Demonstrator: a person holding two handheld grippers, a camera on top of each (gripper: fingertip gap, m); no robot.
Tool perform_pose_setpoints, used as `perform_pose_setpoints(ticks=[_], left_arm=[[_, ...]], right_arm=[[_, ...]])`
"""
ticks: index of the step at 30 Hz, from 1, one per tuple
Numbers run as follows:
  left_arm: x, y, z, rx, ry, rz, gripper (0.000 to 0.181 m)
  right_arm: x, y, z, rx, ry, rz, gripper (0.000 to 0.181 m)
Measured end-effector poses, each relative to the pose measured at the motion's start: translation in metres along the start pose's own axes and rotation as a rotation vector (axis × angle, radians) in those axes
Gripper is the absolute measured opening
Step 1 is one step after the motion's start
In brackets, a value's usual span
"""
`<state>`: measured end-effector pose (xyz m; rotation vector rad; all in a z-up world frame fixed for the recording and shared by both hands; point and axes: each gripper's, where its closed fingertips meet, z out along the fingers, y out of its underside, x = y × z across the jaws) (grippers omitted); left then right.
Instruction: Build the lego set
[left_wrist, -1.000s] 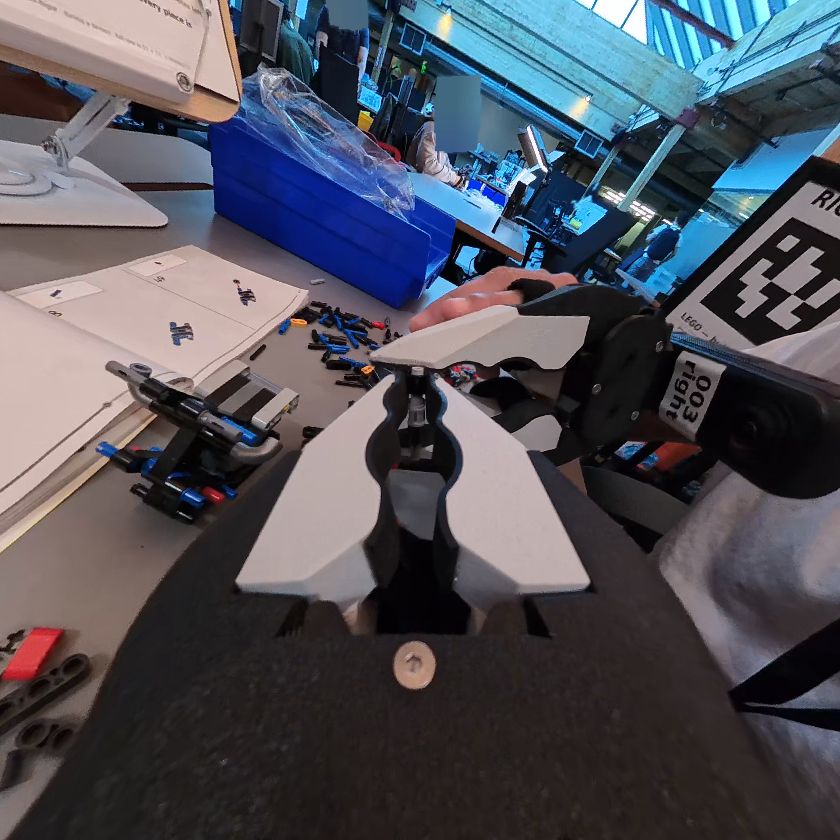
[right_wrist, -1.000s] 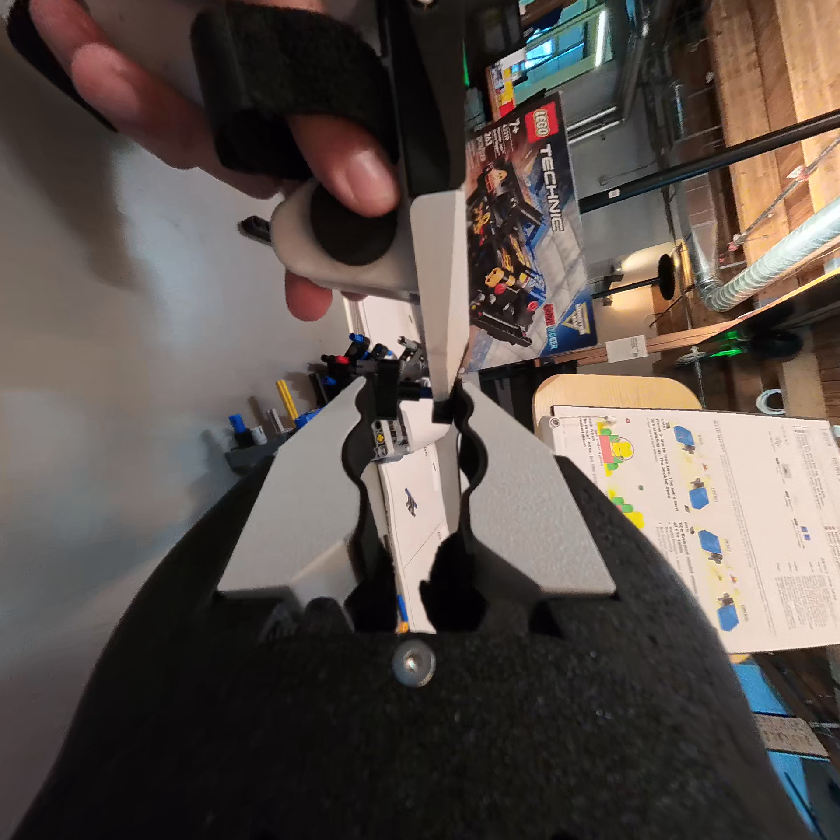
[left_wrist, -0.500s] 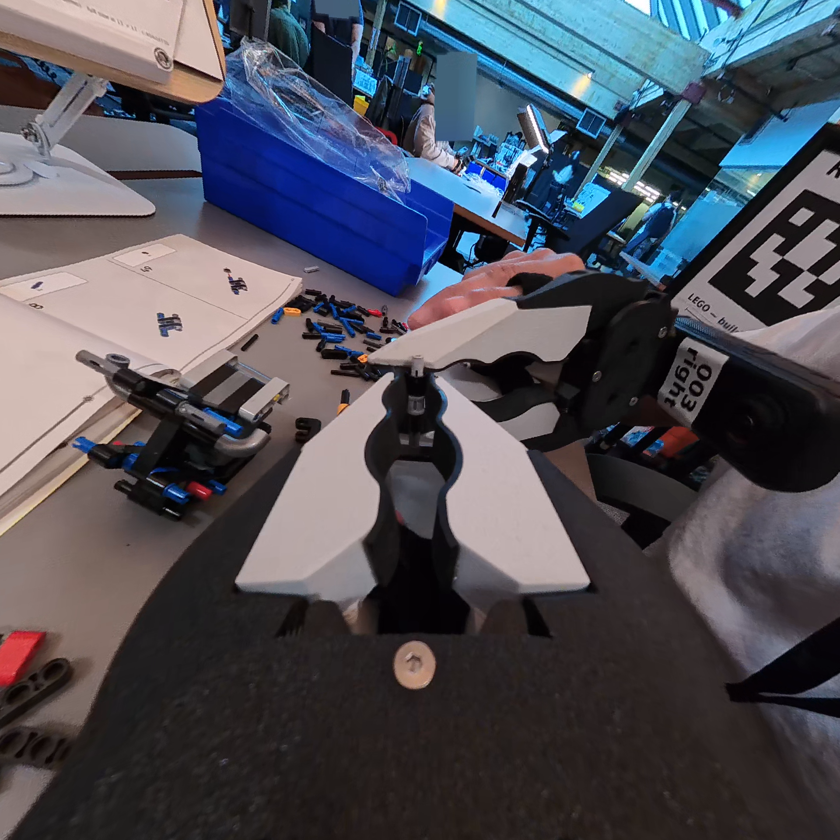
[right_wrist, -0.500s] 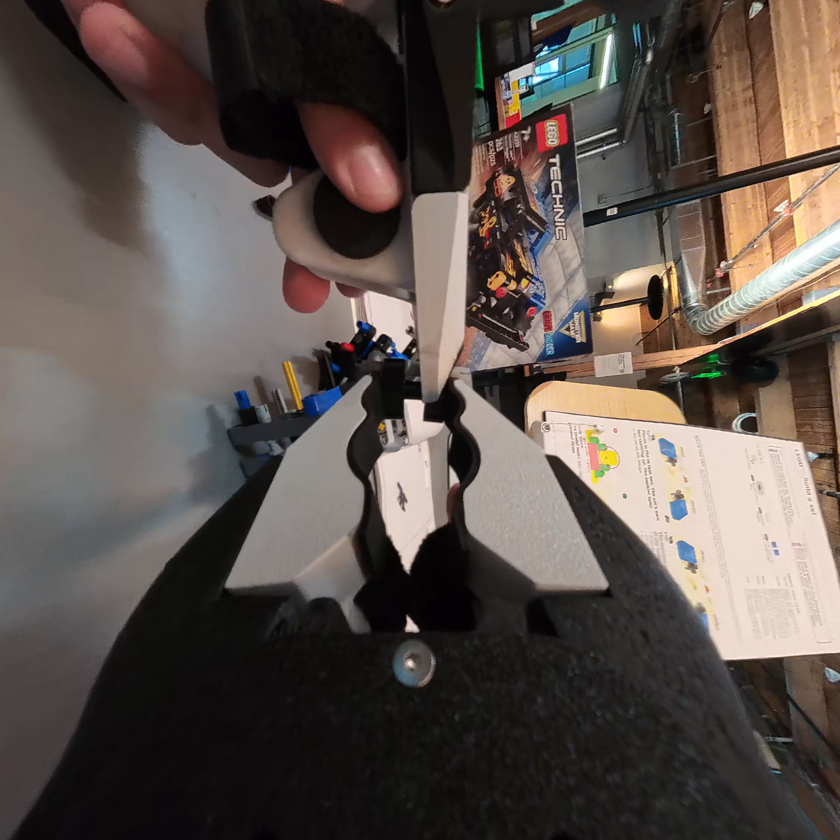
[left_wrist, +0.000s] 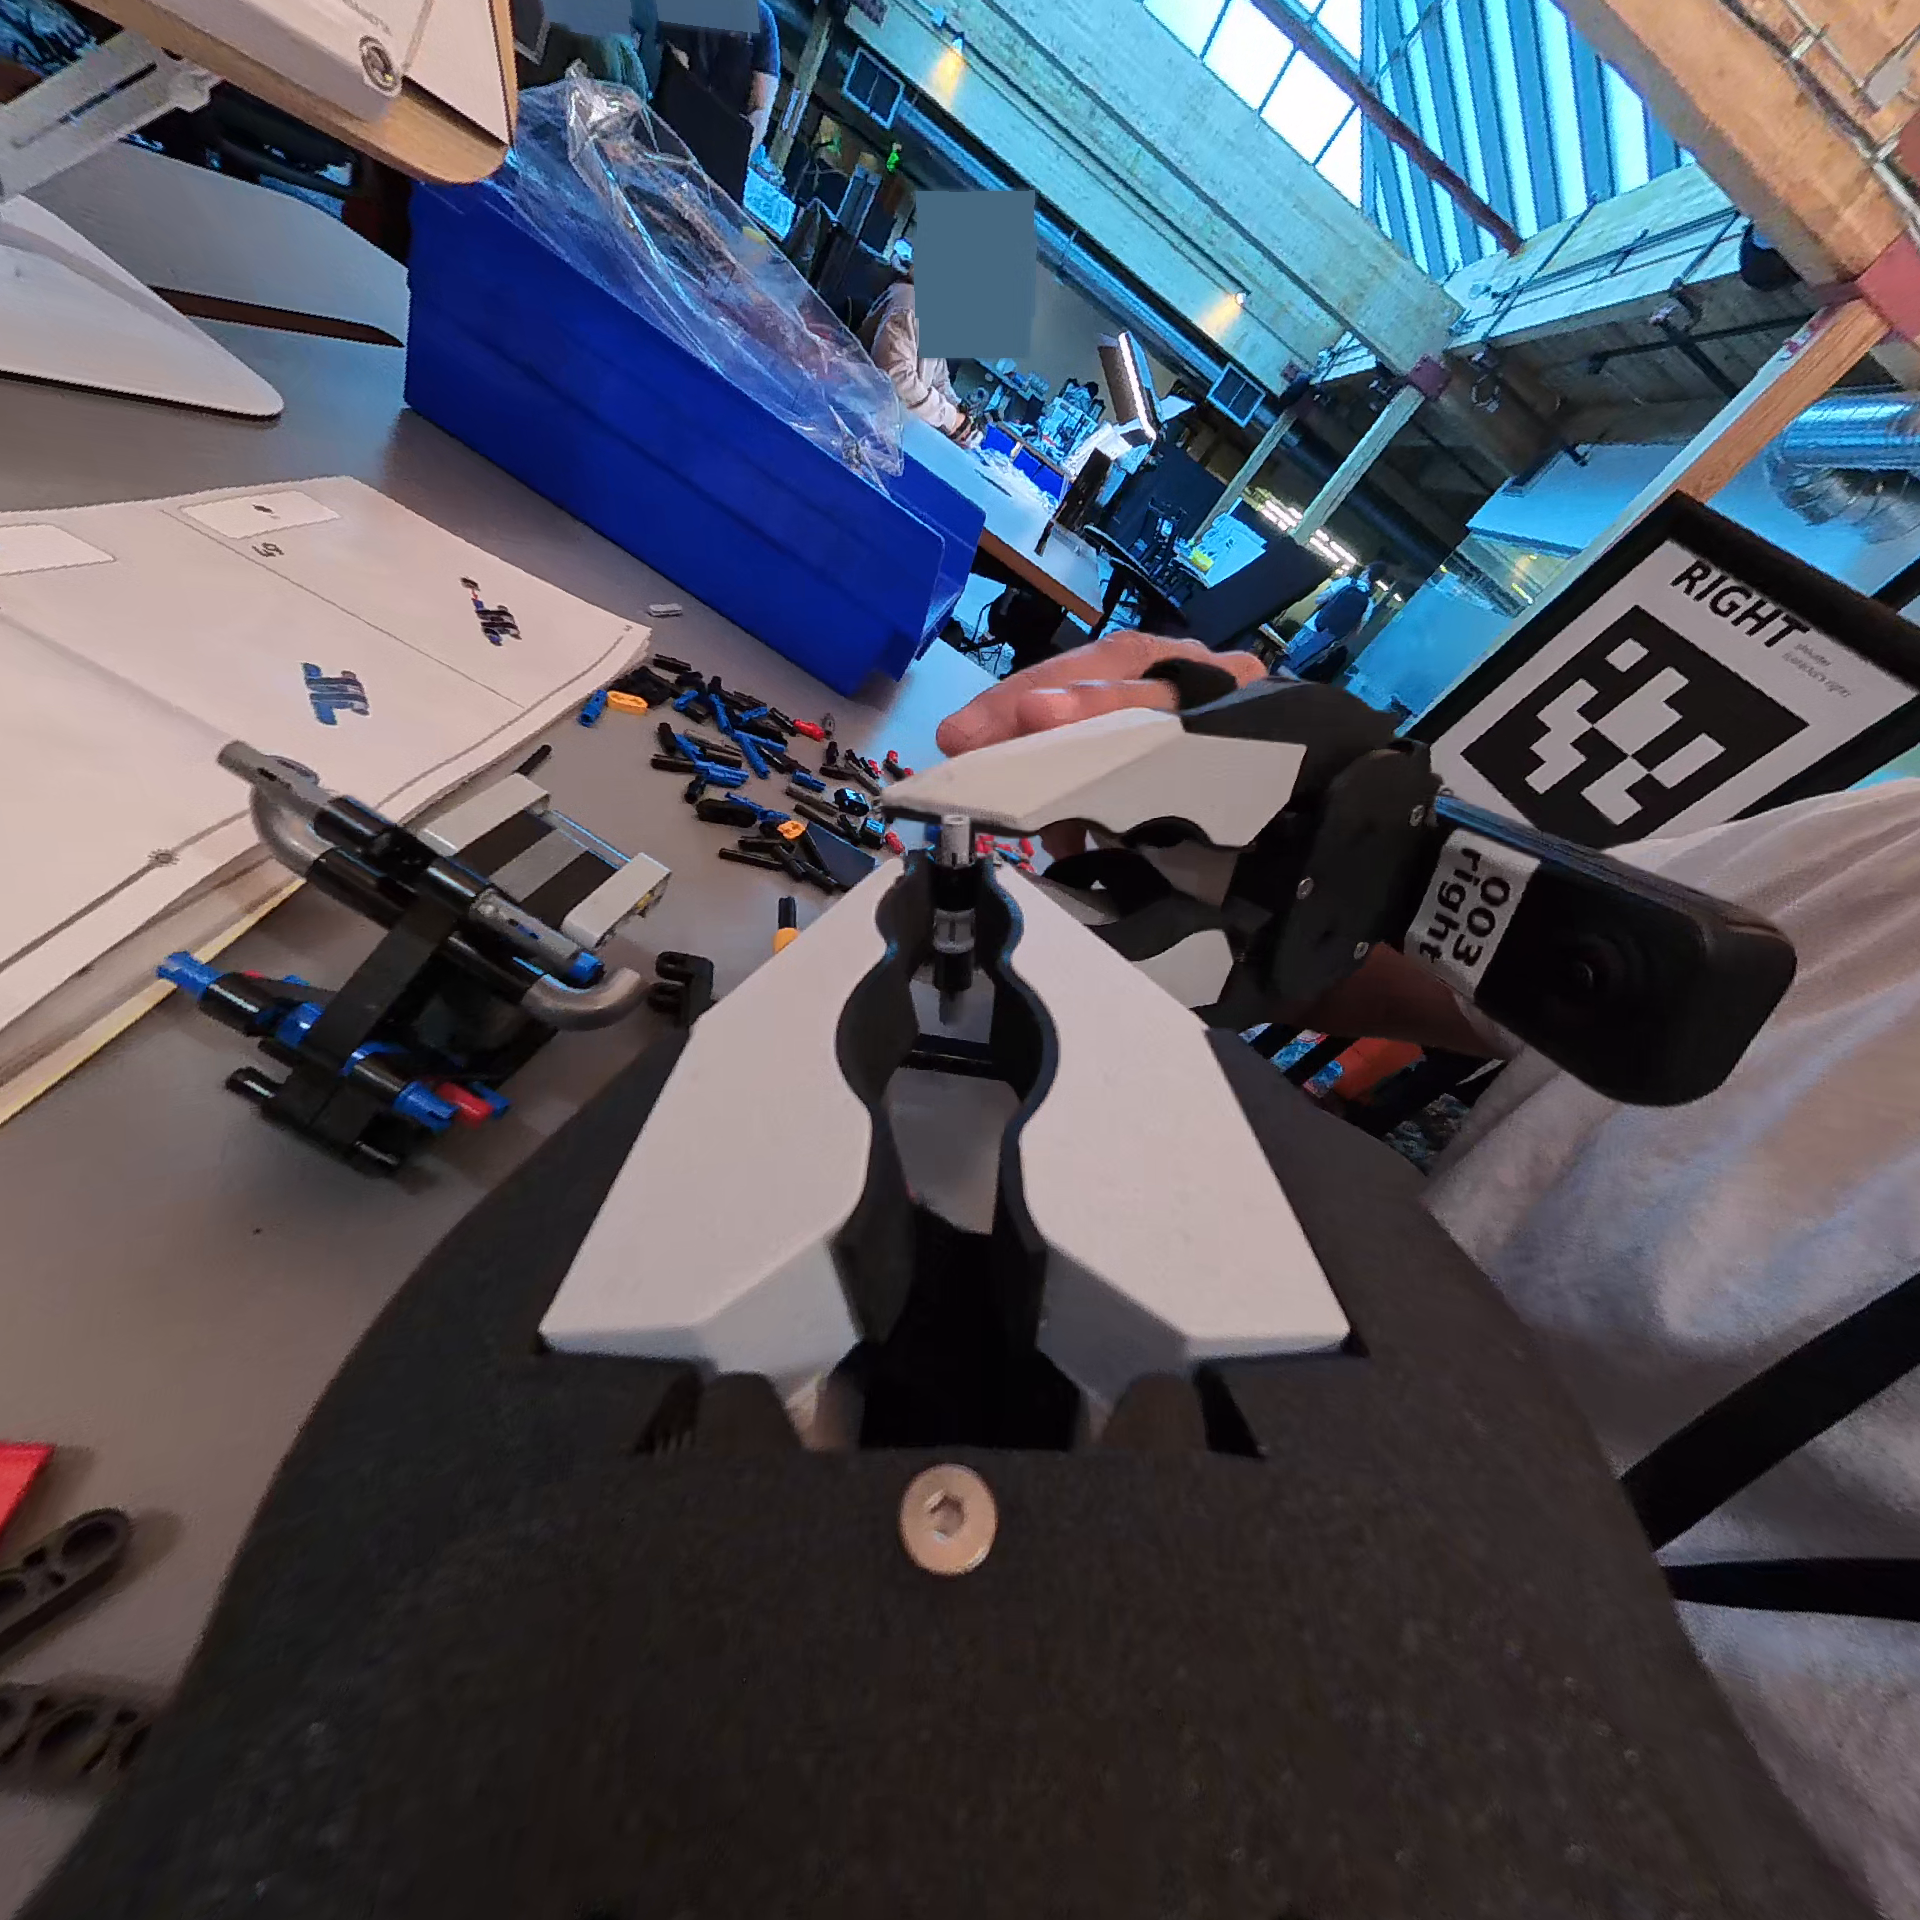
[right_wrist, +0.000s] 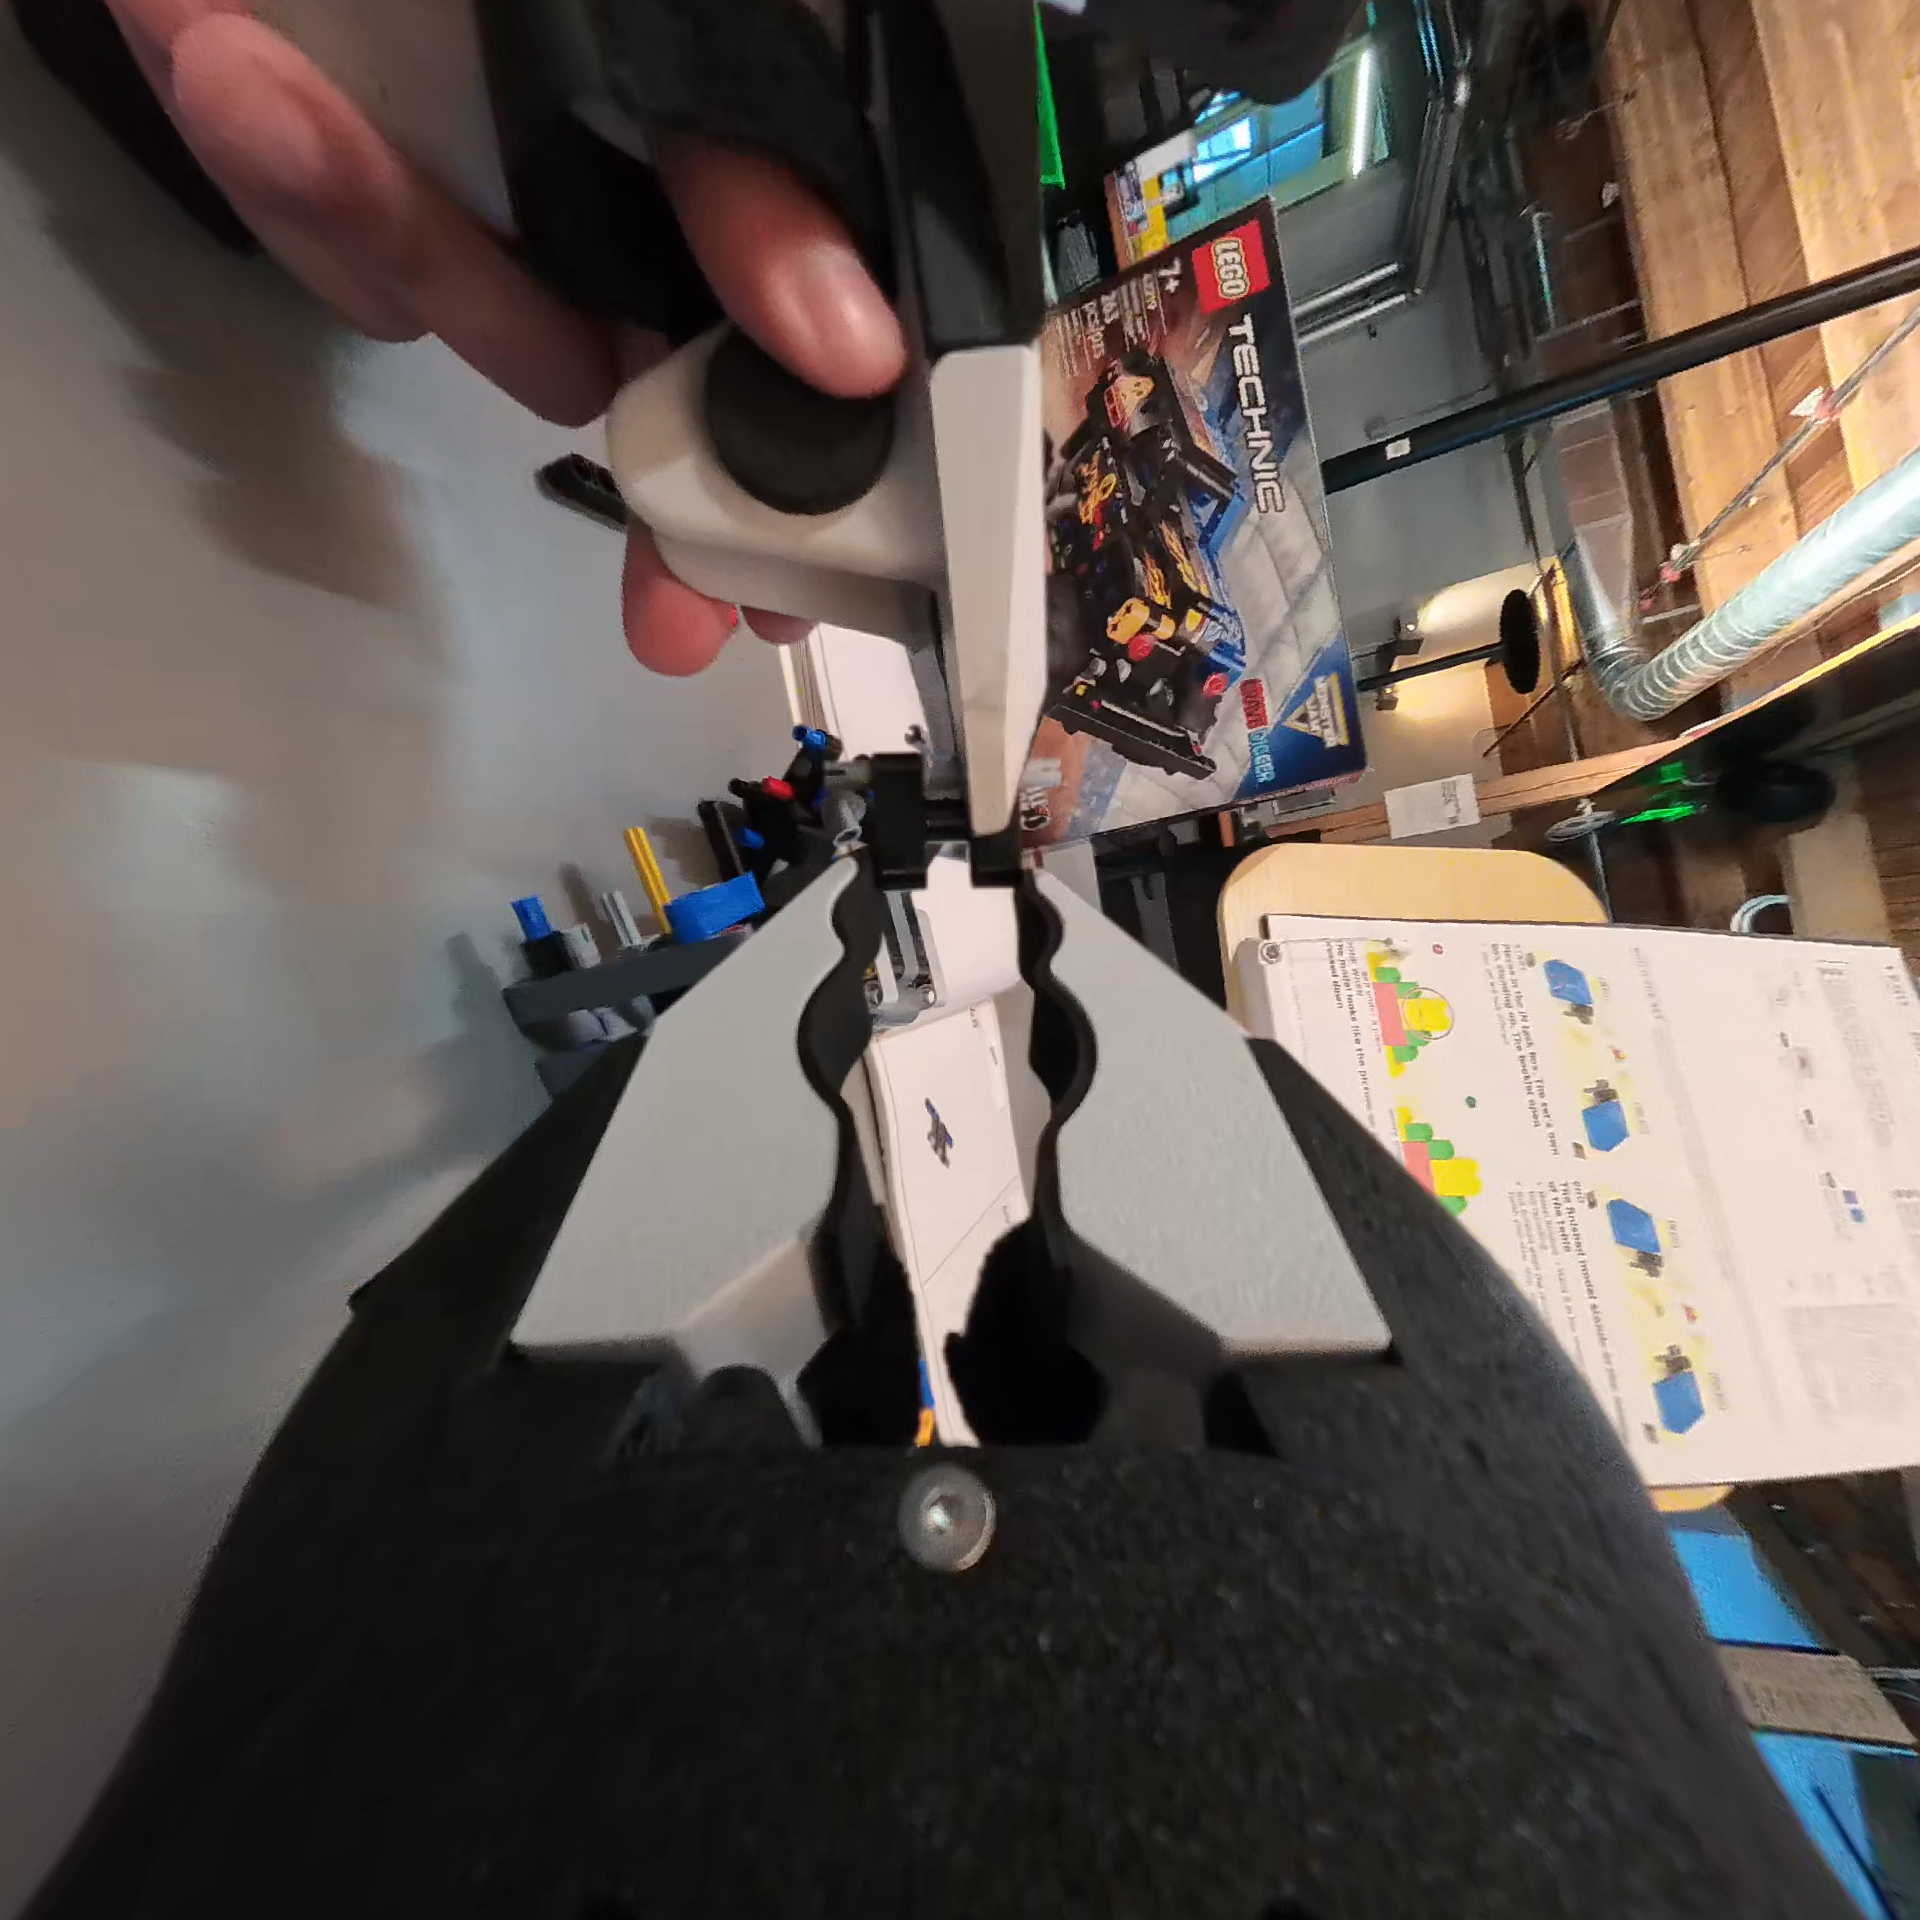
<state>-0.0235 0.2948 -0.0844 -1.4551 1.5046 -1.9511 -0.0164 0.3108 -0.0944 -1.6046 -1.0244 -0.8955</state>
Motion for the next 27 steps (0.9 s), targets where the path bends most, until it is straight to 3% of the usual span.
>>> perform_pose_setpoints(ticks=[14, 27], left_arm=[[0.0079, -0.0006, 0.0035, 0.04, -0.007, 0.034, 0.006], [0.0025, 0.0071, 0.0054, -0.014, -0.064, 0.072, 0.006]], right_arm=[[0.0035, -0.0022, 0.0002, -0.009, -0.008, 0.064, 0.026], [-0.0032, 0.0025, 0.0014, -0.033, -0.026, 0.0, 0.023]])
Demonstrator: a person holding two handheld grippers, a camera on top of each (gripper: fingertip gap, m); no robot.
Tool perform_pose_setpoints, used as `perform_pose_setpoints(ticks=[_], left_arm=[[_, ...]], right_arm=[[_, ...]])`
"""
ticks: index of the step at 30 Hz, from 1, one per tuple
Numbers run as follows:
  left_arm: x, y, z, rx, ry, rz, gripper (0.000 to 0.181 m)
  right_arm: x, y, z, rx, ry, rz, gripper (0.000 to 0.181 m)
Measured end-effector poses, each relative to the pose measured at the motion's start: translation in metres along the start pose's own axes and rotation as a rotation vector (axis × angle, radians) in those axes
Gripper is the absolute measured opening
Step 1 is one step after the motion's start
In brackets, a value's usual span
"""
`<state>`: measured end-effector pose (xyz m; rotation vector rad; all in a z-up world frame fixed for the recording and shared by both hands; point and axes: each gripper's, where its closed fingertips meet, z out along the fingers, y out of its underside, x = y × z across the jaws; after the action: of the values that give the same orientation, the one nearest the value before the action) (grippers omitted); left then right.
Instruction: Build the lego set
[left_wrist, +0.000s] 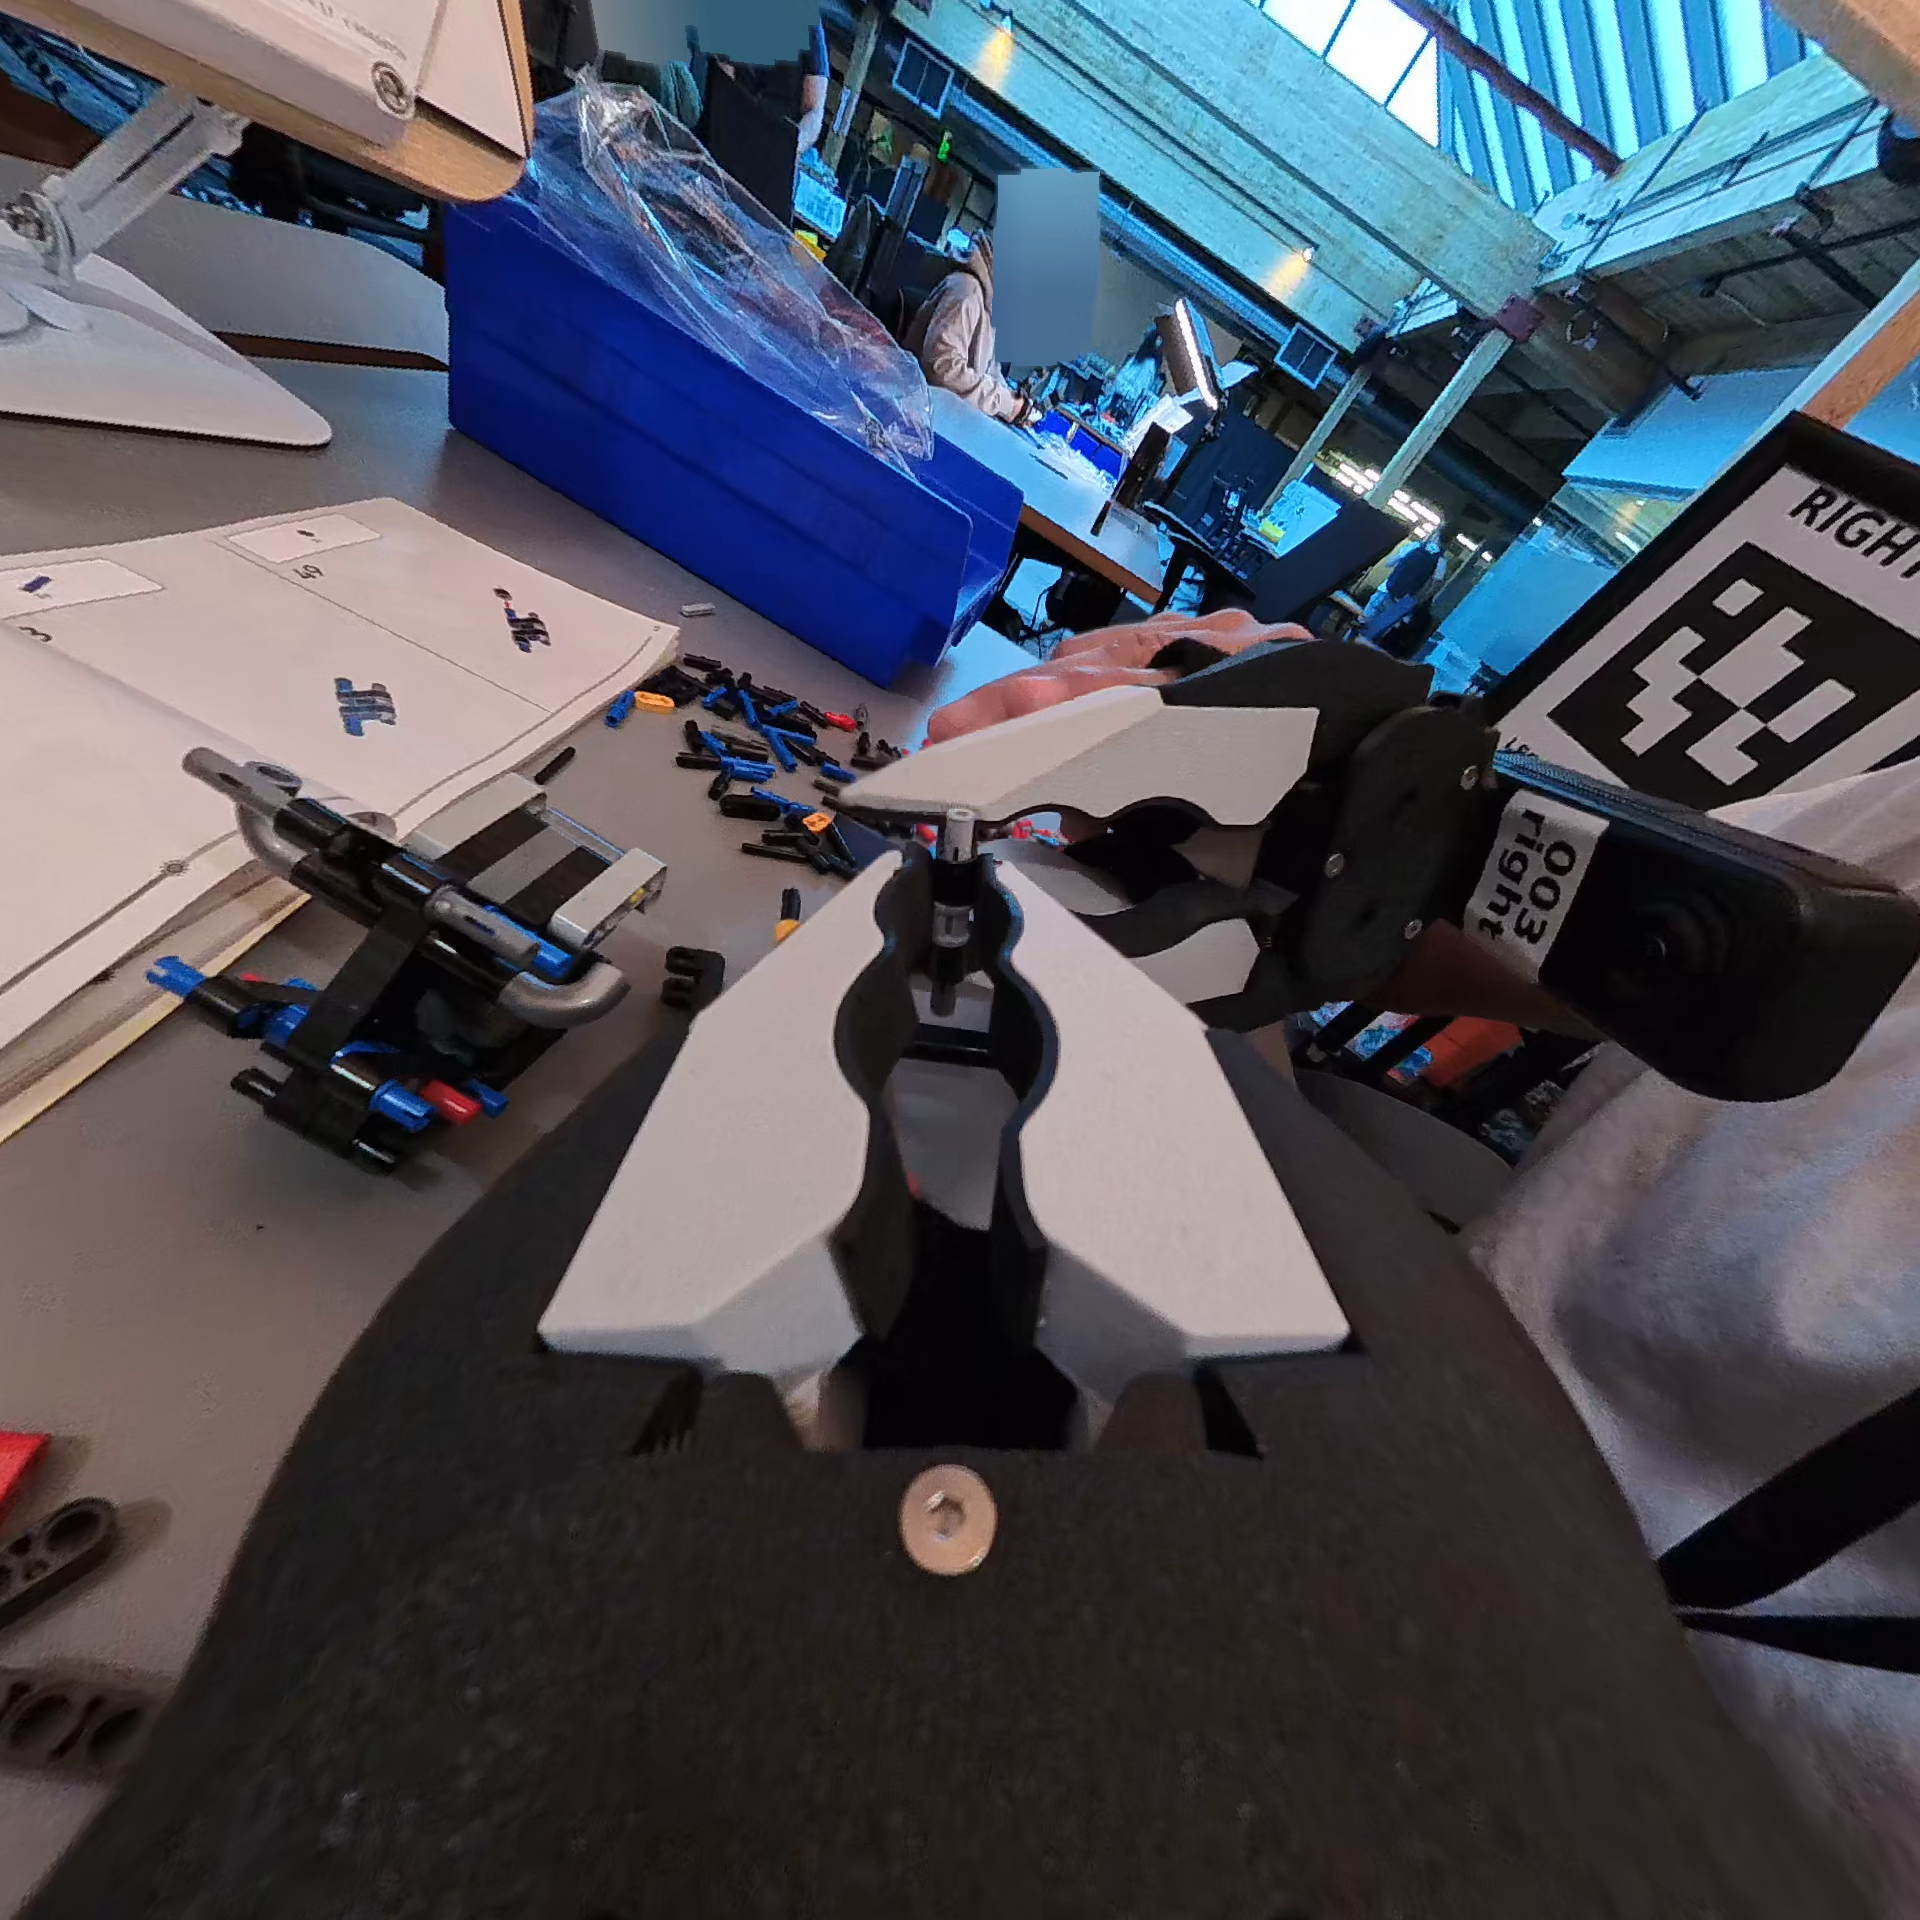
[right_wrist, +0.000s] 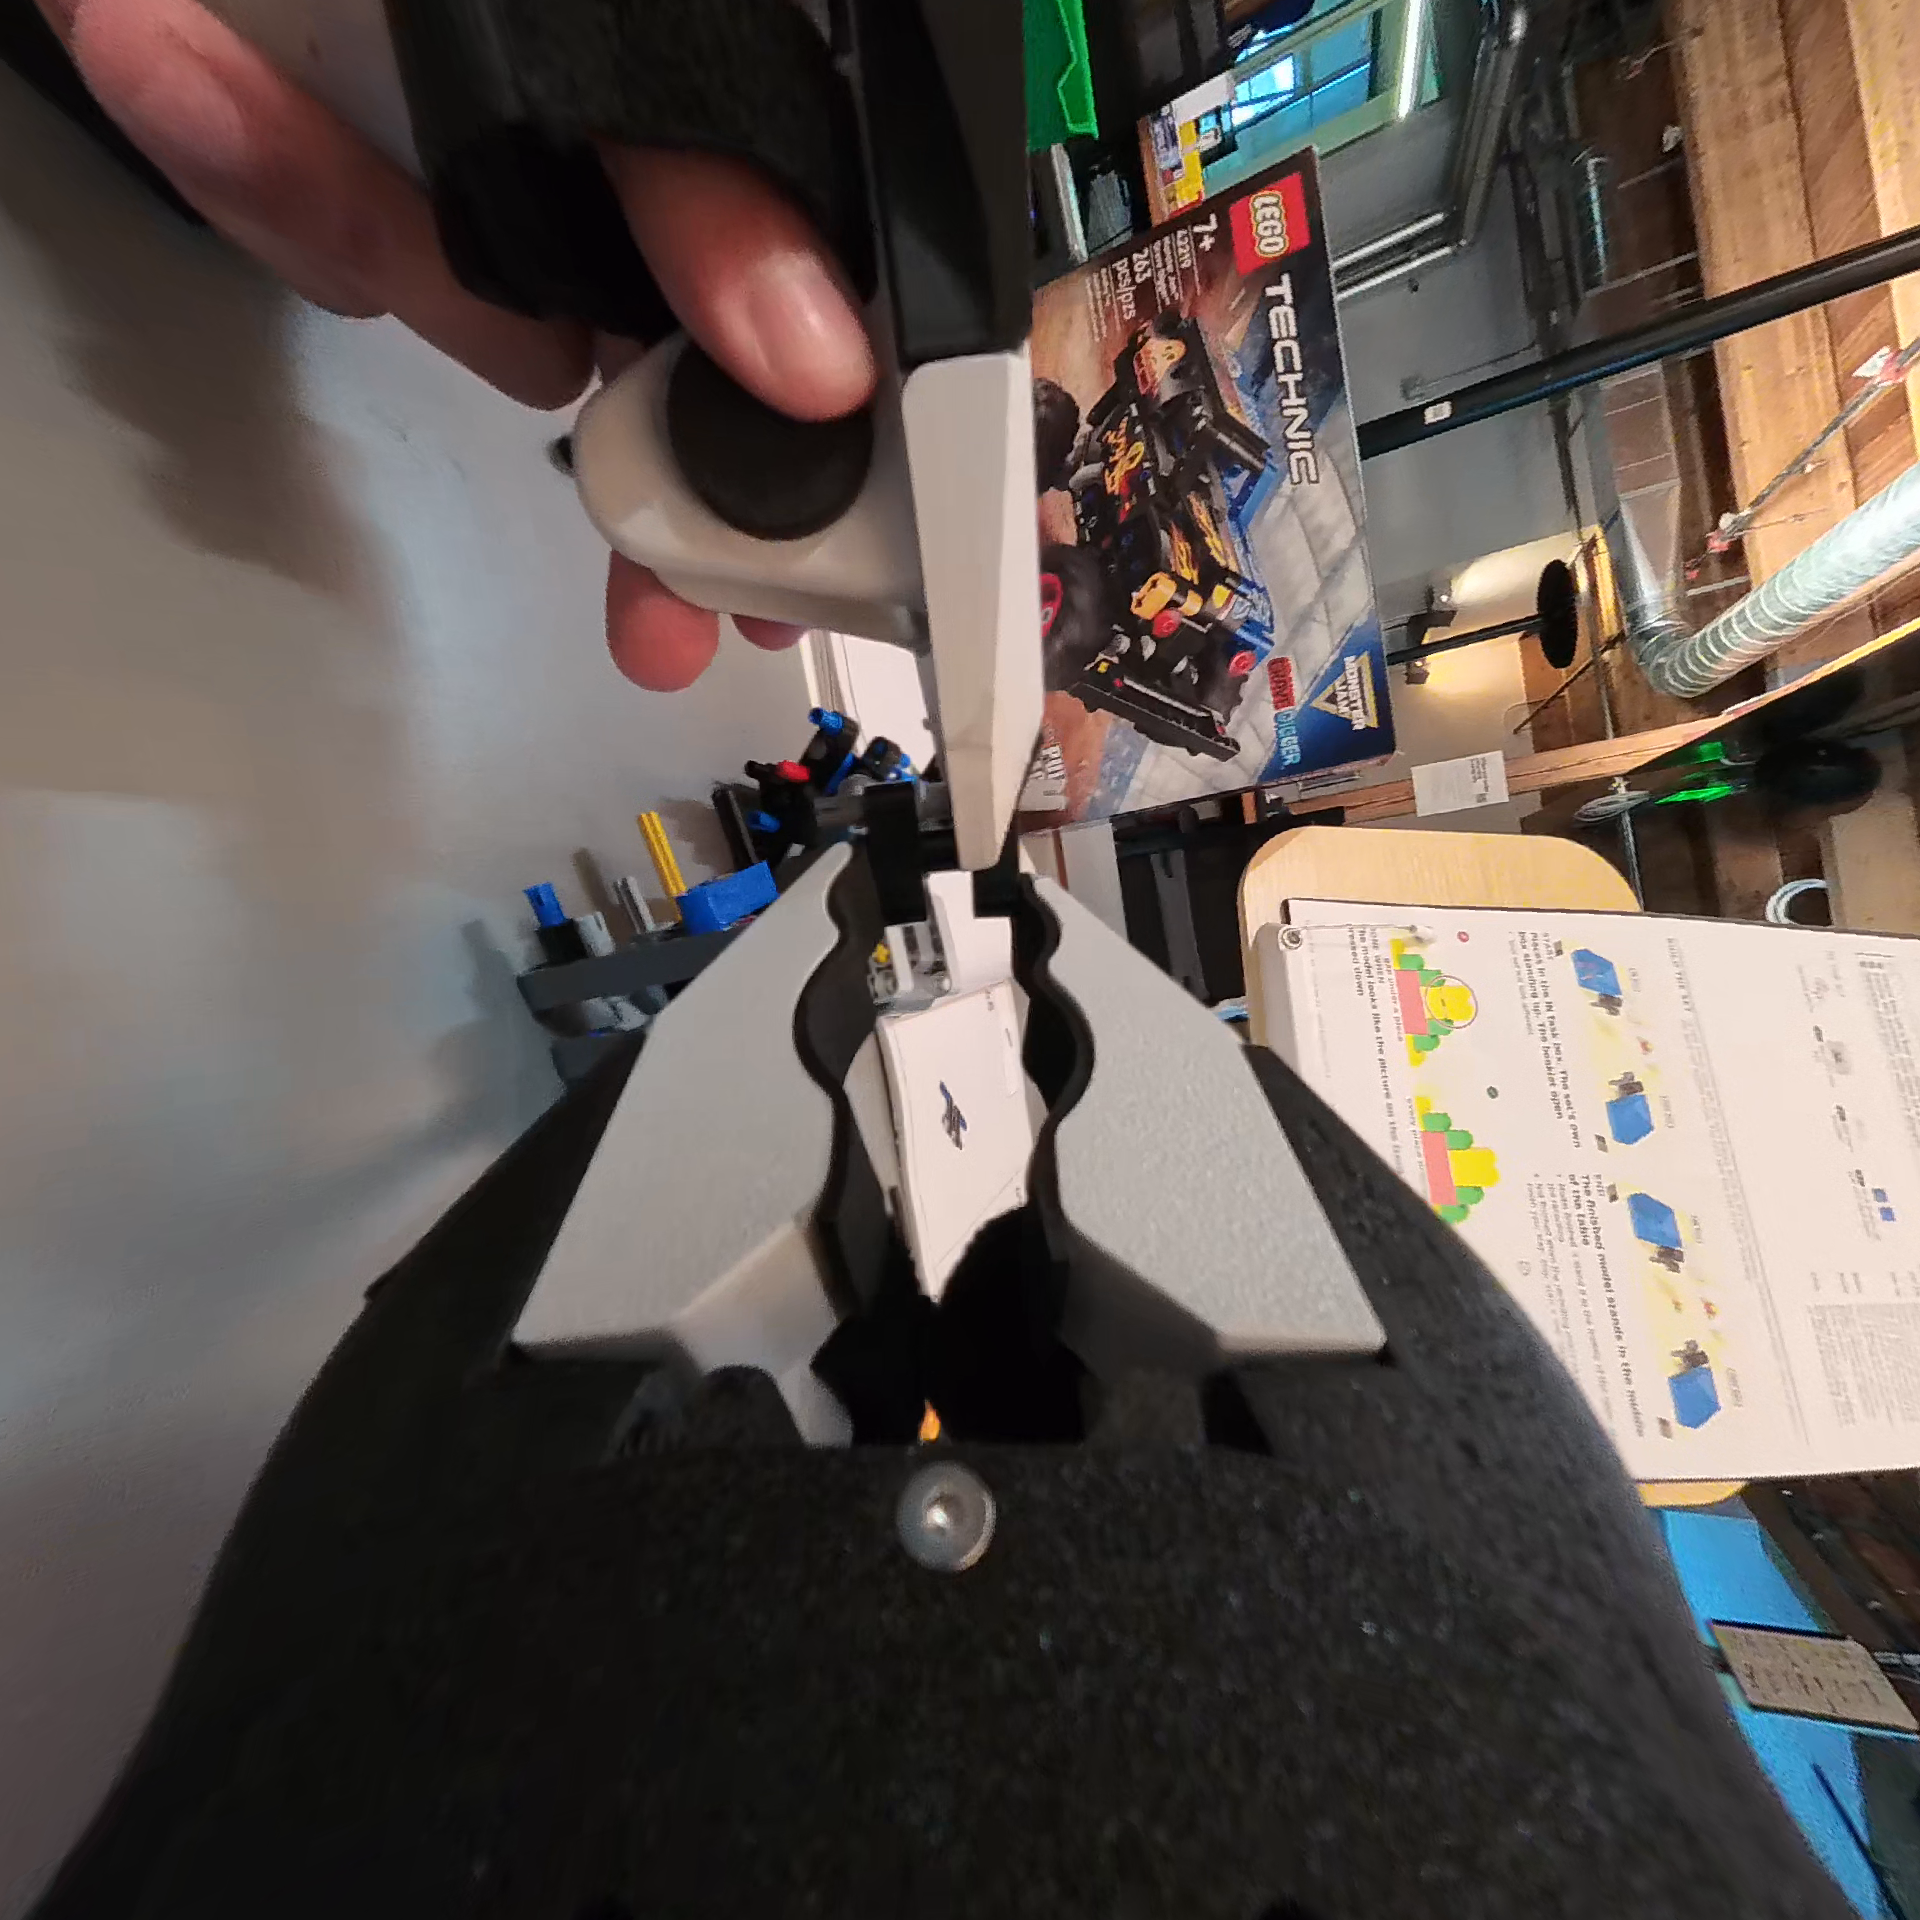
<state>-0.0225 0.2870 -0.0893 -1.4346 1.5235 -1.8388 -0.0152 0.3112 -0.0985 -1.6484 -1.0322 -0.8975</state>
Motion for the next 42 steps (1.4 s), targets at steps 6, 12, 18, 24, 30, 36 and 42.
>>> perform_pose_setpoints(ticks=[6, 12, 18, 24, 30, 36, 42], left_arm=[[-0.004, 0.005, 0.001, -0.041, -0.028, 0.0, 0.007], [-0.003, -0.002, -0.004, -0.042, 0.011, -0.093, 0.006], [-0.005, -0.001, -0.005, -0.07, 0.059, -0.118, 0.006], [-0.007, 0.0, -0.007, -0.115, 0.073, -0.042, 0.022], [-0.005, 0.002, -0.001, -0.07, 0.089, -0.104, 0.006], [-0.008, 0.008, -0.001, -0.116, 0.049, -0.082, 0.006], [-0.007, 0.005, -0.004, -0.108, 0.094, -0.149, 0.006]], right_arm=[[-0.007, 0.003, 0.002, -0.007, -0.051, 0.044, 0.023], [-0.001, -0.005, 0.004, 0.011, -0.007, 0.063, 0.026], [-0.005, -0.004, 0.005, 0.007, -0.05, 0.107, 0.025], [0.005, 0.002, 0.003, 0.029, -0.078, 0.252, 0.025], [0.003, 0.005, 0.005, 0.008, -0.085, 0.275, 0.025], [-0.003, 0.006, 0.005, 0.007, -0.11, 0.314, 0.024], [0.001, 0.003, 0.008, 0.019, -0.062, 0.284, 0.027]])
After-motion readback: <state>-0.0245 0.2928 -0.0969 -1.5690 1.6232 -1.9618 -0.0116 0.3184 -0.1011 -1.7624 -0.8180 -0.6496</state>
